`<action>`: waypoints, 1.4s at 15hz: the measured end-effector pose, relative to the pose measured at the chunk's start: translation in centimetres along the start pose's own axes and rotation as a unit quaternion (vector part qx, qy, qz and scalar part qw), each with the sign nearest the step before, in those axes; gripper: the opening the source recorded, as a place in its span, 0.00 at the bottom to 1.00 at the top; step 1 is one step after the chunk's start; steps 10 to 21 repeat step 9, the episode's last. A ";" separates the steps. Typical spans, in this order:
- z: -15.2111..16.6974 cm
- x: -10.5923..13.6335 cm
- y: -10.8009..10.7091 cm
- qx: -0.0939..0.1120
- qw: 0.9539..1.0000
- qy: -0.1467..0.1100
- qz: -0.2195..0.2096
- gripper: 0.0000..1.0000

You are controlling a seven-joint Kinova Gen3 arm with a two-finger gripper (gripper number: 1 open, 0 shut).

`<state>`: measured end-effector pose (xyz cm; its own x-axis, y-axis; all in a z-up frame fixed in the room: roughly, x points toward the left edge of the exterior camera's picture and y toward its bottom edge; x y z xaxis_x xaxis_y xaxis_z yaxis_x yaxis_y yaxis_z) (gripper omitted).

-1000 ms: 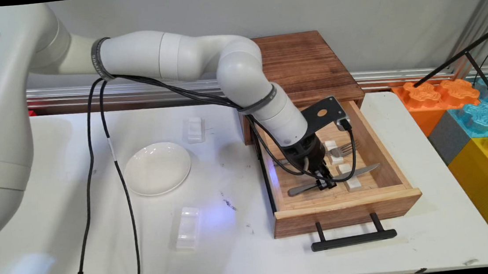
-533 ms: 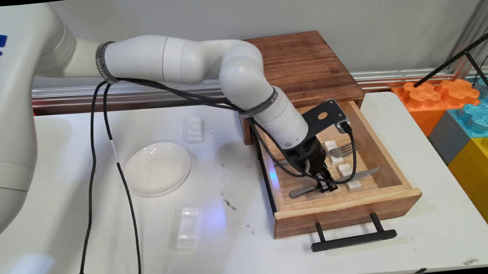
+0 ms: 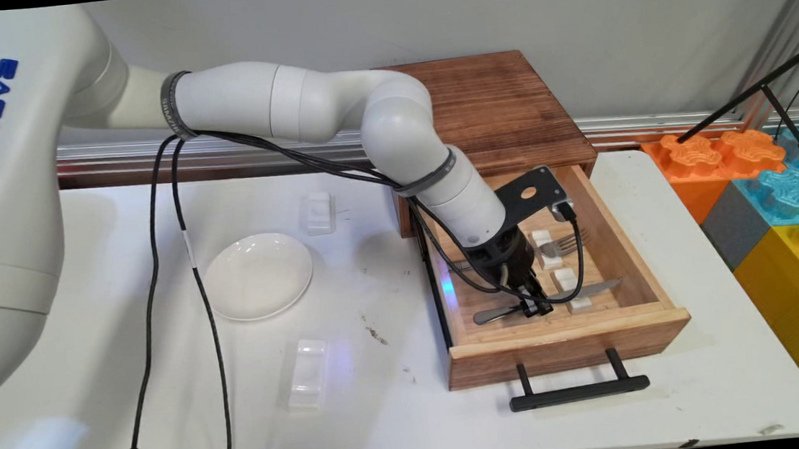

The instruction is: Place the picked object into the drawer

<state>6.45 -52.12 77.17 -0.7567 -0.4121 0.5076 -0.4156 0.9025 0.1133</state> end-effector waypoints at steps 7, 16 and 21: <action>0.0 0.3 0.1 0.000 1.000 0.005 0.006 1.00; -0.2 0.4 0.2 -0.001 1.000 0.008 0.006 1.00; -0.2 0.4 0.2 -0.001 1.000 0.008 0.006 1.00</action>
